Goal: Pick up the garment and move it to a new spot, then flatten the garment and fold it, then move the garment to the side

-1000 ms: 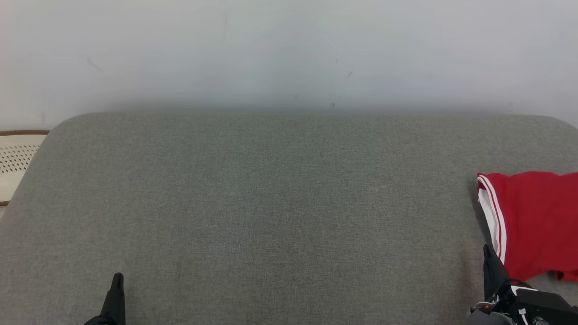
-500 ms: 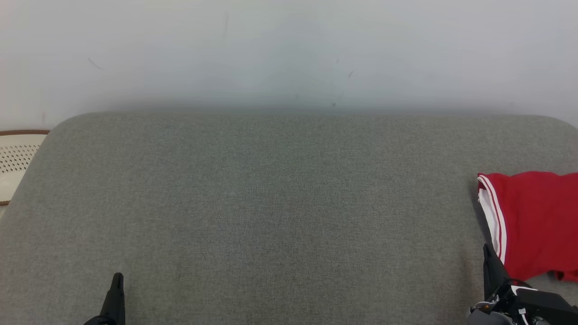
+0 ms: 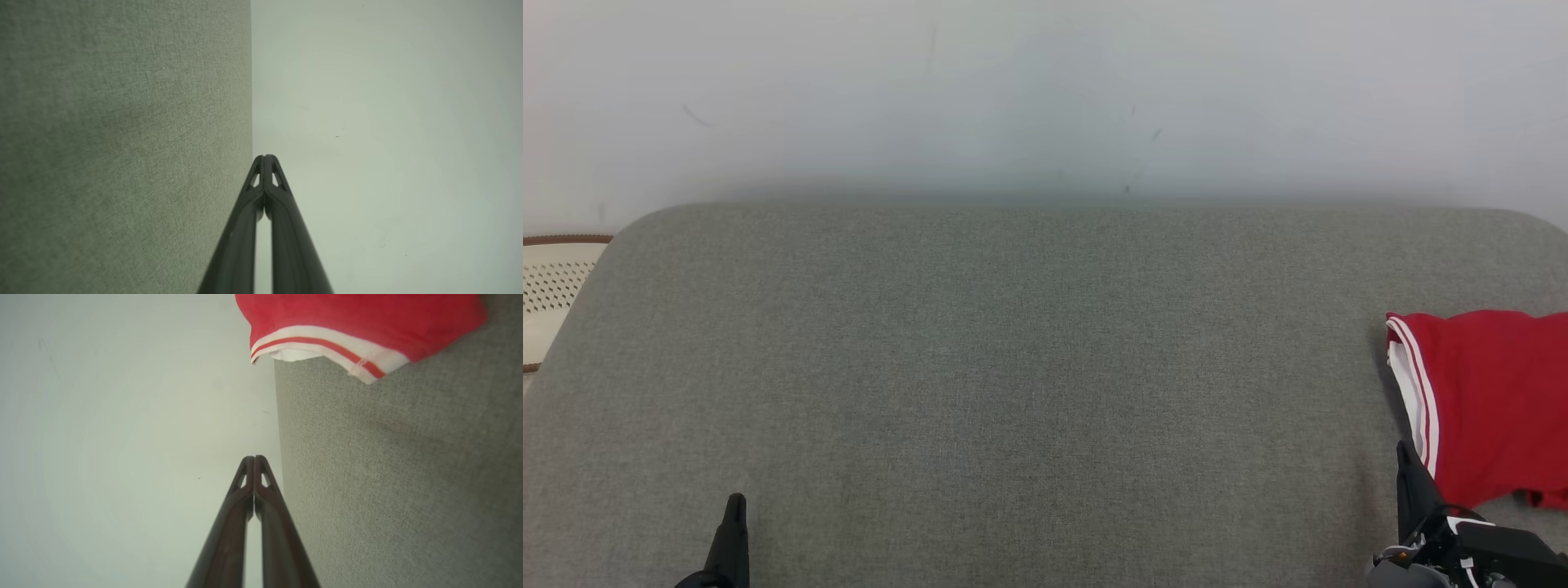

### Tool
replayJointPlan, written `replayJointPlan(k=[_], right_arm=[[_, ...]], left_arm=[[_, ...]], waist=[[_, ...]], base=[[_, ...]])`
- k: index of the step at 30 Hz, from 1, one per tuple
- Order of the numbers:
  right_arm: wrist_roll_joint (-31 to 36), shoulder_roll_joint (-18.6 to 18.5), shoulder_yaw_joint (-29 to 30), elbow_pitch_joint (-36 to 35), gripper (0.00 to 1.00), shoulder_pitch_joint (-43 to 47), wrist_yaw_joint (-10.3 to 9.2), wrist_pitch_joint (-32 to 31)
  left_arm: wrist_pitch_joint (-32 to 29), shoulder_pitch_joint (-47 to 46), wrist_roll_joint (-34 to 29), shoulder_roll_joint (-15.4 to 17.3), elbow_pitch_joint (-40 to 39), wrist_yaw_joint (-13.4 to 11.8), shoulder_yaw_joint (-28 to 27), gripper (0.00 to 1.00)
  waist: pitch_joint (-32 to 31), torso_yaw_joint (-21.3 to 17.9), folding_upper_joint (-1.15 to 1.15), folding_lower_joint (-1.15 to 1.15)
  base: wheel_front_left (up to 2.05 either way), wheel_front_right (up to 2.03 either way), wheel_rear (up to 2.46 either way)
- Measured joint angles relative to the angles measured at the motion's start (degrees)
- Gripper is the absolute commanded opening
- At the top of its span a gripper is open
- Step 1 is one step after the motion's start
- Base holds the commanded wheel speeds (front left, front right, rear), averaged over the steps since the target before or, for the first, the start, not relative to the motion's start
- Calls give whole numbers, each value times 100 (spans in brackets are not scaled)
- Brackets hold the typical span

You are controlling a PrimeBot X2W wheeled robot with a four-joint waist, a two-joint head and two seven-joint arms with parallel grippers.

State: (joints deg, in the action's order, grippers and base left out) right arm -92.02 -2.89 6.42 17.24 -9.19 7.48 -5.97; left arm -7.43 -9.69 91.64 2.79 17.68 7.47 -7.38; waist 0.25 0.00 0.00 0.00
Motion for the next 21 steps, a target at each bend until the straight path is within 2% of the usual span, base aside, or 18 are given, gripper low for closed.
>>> replayJointPlan(k=[21], right_arm=[[0,0,-1,0,0,-1,0,-1]], left_arm=[[0,-1,0,0,0,0,0,0]], waist=[[0,0,0,0]], base=[[0,0,0]])
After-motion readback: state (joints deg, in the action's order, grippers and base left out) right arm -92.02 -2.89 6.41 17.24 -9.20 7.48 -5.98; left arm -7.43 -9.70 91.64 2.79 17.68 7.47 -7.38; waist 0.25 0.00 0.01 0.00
